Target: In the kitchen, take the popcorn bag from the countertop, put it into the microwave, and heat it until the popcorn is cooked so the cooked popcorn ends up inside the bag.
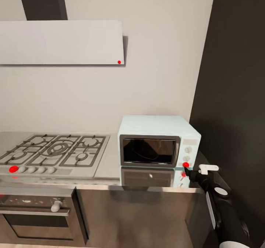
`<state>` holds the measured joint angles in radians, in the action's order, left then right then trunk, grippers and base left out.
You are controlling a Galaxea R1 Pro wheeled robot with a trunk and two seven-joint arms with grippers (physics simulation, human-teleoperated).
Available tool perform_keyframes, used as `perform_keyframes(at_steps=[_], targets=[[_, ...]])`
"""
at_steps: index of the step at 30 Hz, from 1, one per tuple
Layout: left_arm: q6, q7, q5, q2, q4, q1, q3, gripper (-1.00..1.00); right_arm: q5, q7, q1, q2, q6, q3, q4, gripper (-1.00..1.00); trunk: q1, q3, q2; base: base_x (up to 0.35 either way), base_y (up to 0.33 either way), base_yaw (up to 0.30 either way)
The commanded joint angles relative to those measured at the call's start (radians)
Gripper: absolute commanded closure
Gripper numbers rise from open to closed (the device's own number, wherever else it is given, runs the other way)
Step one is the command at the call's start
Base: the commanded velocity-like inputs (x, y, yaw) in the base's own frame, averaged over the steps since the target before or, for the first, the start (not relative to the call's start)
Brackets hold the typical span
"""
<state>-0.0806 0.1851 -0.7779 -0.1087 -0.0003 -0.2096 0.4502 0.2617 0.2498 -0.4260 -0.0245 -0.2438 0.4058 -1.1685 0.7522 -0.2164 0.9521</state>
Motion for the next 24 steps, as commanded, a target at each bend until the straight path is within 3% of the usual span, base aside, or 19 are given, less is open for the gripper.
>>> perform_keyframes(at_steps=[1,6,14,15,24], targets=[[-0.002,0.004,-0.007,0.000,0.000,-0.001,0.008,-1.00,0.011,0.009,-0.001,-0.014,-0.001,0.003,-0.001,-1.00,0.001,-0.001,0.001,0.288,0.000,0.000],[-0.002,0.004,-0.007,0.000,0.000,-0.001,0.008,-1.00,0.014,0.010,-0.001,-0.019,0.039,0.006,0.062,-1.00,0.001,-0.001,0.001,0.122,0.000,0.000],[-0.002,0.004,-0.007,0.000,0.000,-0.001,0.008,-1.00,0.008,0.011,-0.001,-0.010,0.065,0.010,0.078,-1.00,0.001,-0.001,0.001,0.007,0.000,0.000],[-0.002,0.004,-0.007,0.000,0.000,-0.001,0.008,-1.00,0.008,0.011,-0.001,-0.009,0.065,0.011,0.079,1.00,0.001,-0.001,0.001,0.000,0.000,0.000],[-0.002,0.004,-0.007,0.000,0.000,-0.001,0.008,-1.00,0.016,0.010,-0.002,-0.011,0.066,0.011,0.084,1.00,0.001,-0.001,0.001,0.000,0.000,0.000]])
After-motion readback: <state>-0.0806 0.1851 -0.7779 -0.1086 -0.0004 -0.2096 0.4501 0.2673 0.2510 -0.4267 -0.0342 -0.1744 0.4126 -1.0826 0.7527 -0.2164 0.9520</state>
